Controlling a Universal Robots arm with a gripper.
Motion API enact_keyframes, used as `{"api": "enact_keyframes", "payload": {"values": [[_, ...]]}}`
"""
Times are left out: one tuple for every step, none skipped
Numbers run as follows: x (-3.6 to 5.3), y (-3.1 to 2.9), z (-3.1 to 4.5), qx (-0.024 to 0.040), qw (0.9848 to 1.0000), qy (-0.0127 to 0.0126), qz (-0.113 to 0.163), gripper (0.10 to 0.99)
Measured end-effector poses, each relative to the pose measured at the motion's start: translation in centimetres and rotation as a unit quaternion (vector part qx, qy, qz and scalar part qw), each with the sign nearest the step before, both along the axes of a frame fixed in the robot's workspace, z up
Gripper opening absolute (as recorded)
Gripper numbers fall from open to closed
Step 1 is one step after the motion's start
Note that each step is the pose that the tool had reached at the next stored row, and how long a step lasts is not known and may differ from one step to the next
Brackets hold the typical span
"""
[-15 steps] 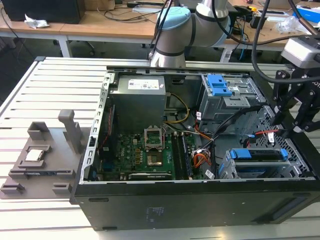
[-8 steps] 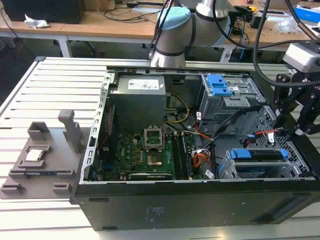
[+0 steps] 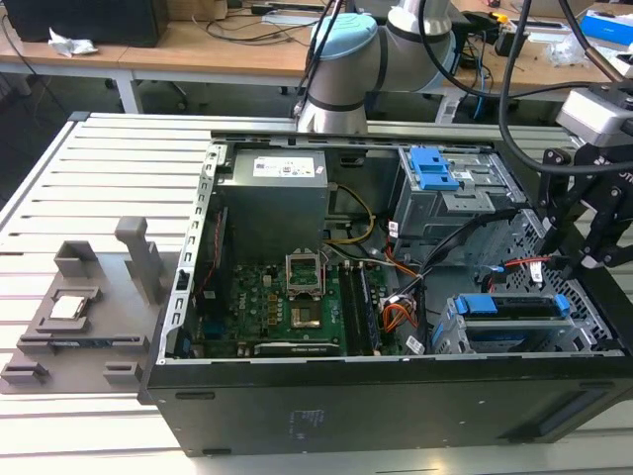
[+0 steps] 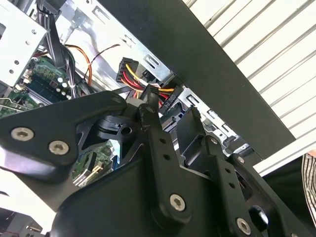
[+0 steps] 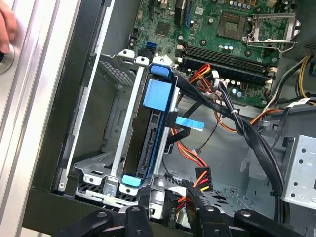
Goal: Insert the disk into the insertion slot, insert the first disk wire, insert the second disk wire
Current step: 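Insert the first disk wire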
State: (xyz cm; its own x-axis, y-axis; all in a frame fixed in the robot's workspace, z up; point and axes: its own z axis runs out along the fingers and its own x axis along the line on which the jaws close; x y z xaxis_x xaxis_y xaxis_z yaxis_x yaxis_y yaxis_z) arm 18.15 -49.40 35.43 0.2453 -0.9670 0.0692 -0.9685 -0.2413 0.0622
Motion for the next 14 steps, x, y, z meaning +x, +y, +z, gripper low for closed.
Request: {"api": "enact_keyframes", "payload": {"values": [[0.00,0.00,0.00,0.0000,1.0000,0.0000,0.000,0.420],[0.00,0.00,-0.01,0.0001,1.0000,0.0000,0.000,0.420],[0.00,0.00,0.00,0.0000,1.0000,0.0000,0.000,0.408],[0.00,0.00,-0.01,0.0001,1.0000,0.0000,0.000,0.341],[0.00,0.00,-0.01,0.0001,1.0000,0.0000,0.000,0.275],[0.00,0.00,0.00,-0.0001,1.0000,0.0000,0.000,0.275],[0.00,0.00,0.00,-0.0001,1.0000,0.0000,0.000,0.216],[0.00,0.00,0.00,-0.0001,1.0000,0.0000,0.000,0.173],[0.00,0.00,0.00,0.0000,1.0000,0.0000,0.000,0.173],[0.00,0.00,0.00,0.0000,1.0000,0.0000,0.000,0.173],[0.00,0.00,0.00,0.0000,1.0000,0.0000,0.000,0.173],[0.00,0.00,-0.01,0.0001,1.0000,0.0000,0.000,0.173],[0.00,0.00,-0.01,0.0001,1.0000,0.0000,0.000,0.173],[0.00,0.00,0.03,0.0000,1.0000,0.0000,0.000,0.173]]}}
